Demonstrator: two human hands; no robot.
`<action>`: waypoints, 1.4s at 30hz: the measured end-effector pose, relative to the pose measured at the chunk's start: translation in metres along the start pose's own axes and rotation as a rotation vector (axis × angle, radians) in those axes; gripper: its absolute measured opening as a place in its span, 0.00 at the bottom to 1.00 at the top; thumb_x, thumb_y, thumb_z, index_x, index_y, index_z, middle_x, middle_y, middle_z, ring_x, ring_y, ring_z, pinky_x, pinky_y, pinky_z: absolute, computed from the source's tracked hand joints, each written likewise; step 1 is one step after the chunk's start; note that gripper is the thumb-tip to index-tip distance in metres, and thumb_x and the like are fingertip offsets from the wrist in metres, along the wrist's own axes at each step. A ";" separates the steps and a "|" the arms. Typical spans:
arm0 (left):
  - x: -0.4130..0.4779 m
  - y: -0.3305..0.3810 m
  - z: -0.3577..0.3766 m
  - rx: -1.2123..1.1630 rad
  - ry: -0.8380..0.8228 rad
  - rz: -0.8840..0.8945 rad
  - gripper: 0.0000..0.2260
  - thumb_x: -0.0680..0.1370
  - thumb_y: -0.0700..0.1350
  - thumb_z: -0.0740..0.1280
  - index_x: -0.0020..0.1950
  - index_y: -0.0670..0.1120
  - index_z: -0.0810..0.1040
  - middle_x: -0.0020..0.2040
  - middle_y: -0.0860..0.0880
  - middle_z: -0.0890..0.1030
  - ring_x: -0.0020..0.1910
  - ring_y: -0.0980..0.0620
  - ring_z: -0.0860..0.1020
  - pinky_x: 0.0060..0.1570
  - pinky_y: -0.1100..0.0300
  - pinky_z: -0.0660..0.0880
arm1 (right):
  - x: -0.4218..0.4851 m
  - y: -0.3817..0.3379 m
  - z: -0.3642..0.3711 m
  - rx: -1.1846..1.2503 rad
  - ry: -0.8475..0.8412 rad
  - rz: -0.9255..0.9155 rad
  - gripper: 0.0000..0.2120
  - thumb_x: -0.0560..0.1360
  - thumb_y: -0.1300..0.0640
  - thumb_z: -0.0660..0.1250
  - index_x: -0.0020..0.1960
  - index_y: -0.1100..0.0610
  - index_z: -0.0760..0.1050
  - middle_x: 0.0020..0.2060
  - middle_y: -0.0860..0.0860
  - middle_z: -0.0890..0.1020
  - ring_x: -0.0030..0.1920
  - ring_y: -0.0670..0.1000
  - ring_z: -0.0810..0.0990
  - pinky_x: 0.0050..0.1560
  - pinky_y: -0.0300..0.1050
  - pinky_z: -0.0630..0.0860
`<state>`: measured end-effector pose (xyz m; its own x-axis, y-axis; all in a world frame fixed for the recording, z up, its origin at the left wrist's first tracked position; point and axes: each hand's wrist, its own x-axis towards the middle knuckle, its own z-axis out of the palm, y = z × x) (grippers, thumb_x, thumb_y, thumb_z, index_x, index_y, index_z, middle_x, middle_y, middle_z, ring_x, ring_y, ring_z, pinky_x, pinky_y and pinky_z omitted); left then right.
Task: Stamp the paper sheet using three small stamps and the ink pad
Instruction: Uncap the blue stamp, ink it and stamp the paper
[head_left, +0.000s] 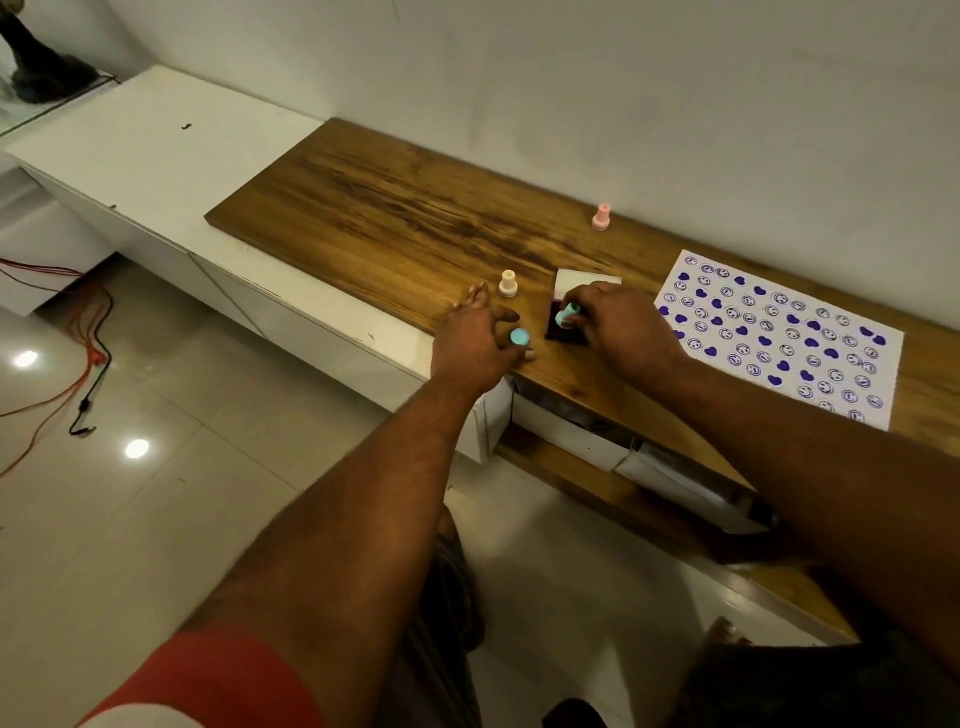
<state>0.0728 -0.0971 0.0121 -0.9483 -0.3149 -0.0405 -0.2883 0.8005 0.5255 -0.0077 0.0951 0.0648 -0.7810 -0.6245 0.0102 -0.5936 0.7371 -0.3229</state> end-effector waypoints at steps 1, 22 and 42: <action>-0.002 0.005 -0.002 0.047 0.069 0.006 0.25 0.71 0.62 0.77 0.65 0.54 0.82 0.80 0.47 0.68 0.77 0.44 0.67 0.72 0.46 0.67 | -0.002 0.004 -0.003 -0.006 0.005 0.000 0.16 0.83 0.54 0.64 0.69 0.55 0.76 0.63 0.57 0.81 0.63 0.58 0.79 0.61 0.51 0.76; 0.037 0.064 0.021 0.471 -0.009 0.227 0.32 0.71 0.71 0.72 0.73 0.61 0.76 0.66 0.46 0.76 0.68 0.42 0.69 0.67 0.43 0.64 | 0.000 0.031 -0.014 -0.072 0.065 0.014 0.16 0.77 0.54 0.73 0.63 0.57 0.80 0.57 0.57 0.82 0.57 0.58 0.80 0.59 0.51 0.75; 0.043 0.074 0.015 0.327 -0.094 0.050 0.37 0.61 0.69 0.80 0.68 0.62 0.77 0.70 0.47 0.76 0.72 0.41 0.67 0.70 0.41 0.62 | 0.017 0.027 -0.028 0.095 0.371 0.067 0.11 0.79 0.53 0.68 0.59 0.56 0.82 0.54 0.55 0.84 0.54 0.55 0.81 0.53 0.44 0.73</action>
<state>0.0084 -0.0440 0.0367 -0.9660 -0.2352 -0.1074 -0.2543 0.9396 0.2293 -0.0426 0.1120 0.0831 -0.8450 -0.4272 0.3217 -0.5317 0.7352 -0.4205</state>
